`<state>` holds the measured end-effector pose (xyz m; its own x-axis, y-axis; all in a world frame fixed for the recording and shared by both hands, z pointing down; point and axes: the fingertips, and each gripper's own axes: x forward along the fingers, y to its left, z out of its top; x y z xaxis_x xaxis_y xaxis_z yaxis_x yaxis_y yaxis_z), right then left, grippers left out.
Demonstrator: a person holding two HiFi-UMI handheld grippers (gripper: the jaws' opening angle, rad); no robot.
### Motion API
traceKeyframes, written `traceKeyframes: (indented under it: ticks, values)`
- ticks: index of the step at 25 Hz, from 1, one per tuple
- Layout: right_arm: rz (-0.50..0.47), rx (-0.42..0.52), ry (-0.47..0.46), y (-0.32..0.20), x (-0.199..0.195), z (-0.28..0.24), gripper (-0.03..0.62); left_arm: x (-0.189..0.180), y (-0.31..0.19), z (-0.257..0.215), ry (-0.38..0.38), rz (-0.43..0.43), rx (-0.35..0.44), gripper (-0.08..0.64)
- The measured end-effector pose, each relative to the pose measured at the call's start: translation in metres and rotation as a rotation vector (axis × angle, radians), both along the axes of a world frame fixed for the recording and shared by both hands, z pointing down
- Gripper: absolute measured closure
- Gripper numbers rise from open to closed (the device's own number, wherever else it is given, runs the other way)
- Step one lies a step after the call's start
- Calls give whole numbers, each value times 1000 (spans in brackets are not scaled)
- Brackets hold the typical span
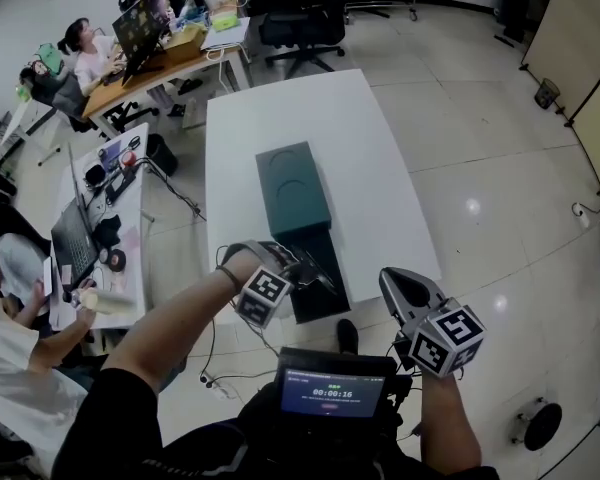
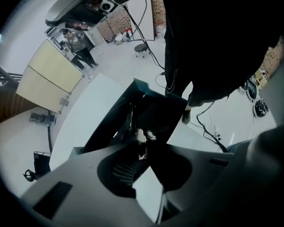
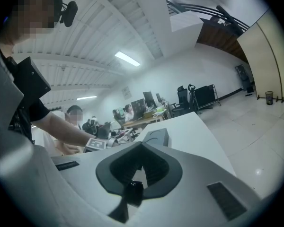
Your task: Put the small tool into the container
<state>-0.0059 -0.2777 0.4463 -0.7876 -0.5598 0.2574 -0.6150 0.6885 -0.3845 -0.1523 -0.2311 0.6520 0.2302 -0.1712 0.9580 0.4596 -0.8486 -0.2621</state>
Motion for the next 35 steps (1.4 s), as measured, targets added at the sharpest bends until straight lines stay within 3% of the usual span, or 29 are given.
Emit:
traceKeyframes:
  ticks: [5,10,16,23,28,32,35]
  values:
    - [-14,17,4,-2,-9,-8,581,3,-5,-19,127,-134,-53,446]
    - [-21,31,-3,5,-14,-19,581,7,-5,-49,249,-237,-52,446]
    - [-20,72,-9,8,-15,-46,581,16,-13,-136,617,-541,-58,448]
    - [-42,117,-15,24,-32,-71,581,-9,-1,-226,1084,-837,-36,476]
    - [-65,149,-23,34,-52,-85,581,-46,21,-274,1374,-992,5,528]
    - [-95,165,-32,44,-71,-91,581,-69,49,-311,1544,-1035,65,529]
    - [-118,181,-36,53,-84,-96,581,-94,69,-331,1684,-1126,59,529]
